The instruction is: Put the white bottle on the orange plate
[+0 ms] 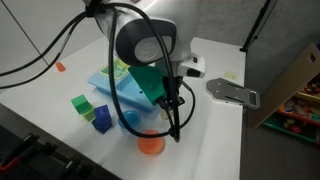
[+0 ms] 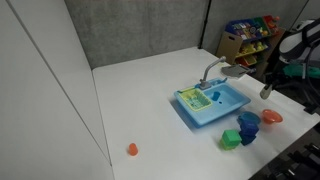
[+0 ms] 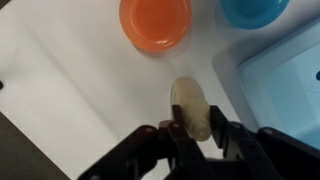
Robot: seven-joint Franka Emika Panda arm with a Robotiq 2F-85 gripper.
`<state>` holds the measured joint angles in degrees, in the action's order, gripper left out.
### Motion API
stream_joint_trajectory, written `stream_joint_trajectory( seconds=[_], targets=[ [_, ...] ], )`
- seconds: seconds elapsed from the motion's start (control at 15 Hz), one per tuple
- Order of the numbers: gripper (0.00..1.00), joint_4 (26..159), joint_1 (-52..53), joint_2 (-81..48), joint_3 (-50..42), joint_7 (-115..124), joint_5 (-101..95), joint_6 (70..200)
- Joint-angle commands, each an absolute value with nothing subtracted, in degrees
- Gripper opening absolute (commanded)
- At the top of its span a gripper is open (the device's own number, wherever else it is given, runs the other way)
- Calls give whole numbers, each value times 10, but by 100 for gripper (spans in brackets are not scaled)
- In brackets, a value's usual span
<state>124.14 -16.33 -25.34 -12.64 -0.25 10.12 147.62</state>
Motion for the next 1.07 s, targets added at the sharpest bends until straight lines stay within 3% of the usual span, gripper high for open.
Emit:
stream_joint_trajectory(
  seconds=[0.0, 0.53, 1.0],
  targets=[
    [10, 1250, -167, -232, -135, 5, 87, 1455],
    [10, 1275, -169, -196, -151, -3, 75, 1399],
    [10, 1339, -168, -169, -160, -13, 53, 1426]
  ],
)
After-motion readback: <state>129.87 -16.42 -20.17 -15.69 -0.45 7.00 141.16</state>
